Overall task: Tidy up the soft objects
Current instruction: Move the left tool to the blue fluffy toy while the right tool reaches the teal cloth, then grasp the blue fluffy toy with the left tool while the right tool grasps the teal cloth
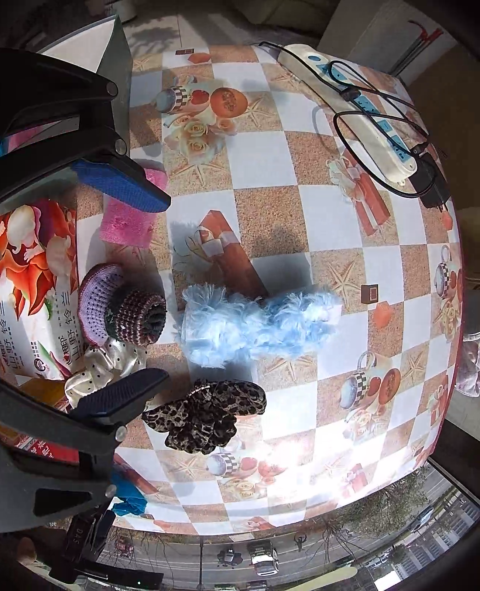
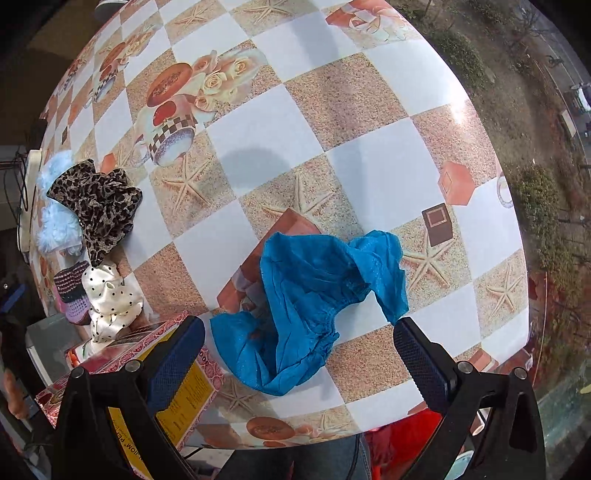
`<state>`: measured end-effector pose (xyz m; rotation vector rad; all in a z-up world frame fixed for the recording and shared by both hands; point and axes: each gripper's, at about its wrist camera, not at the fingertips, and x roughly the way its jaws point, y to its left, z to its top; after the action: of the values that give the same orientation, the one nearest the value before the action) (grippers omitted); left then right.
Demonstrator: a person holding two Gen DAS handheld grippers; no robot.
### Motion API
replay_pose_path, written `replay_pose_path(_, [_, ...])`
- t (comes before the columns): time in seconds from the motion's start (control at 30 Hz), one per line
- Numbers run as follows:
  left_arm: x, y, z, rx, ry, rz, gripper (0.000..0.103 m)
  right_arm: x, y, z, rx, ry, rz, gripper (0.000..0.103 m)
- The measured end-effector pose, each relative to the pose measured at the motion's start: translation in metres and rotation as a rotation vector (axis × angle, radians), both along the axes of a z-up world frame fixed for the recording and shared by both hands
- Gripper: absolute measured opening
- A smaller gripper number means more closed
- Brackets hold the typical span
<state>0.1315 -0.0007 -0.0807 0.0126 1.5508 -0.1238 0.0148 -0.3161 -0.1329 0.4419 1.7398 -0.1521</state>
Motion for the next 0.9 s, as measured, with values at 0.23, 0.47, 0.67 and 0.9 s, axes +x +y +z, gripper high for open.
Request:
replay_pose_path(0.23, [0.033,-0.013,-0.051,0.026,0.088,0.006,0.089,0.0,0.012,-0.038,-0.083,0.016,0.136,0.103])
replay_pose_path(0.47, [0.043,-0.022,-0.077,0.035,0.126,-0.001,0.089,-0.006,0.014,-0.037,-0.14,-0.03,0.186,0.103])
replay_pose_path(0.67, [0.048,-0.028,-0.077,0.067,0.101,-0.039,0.093,-0.011,0.023,-0.034,-0.143,-0.044,0.179,0.103])
replay_pose_path(0.9, [0.045,-0.023,-0.084,0.07,0.116,-0.005,0.103,-0.014,0.024,-0.03,-0.15,-0.074,0.177,0.103])
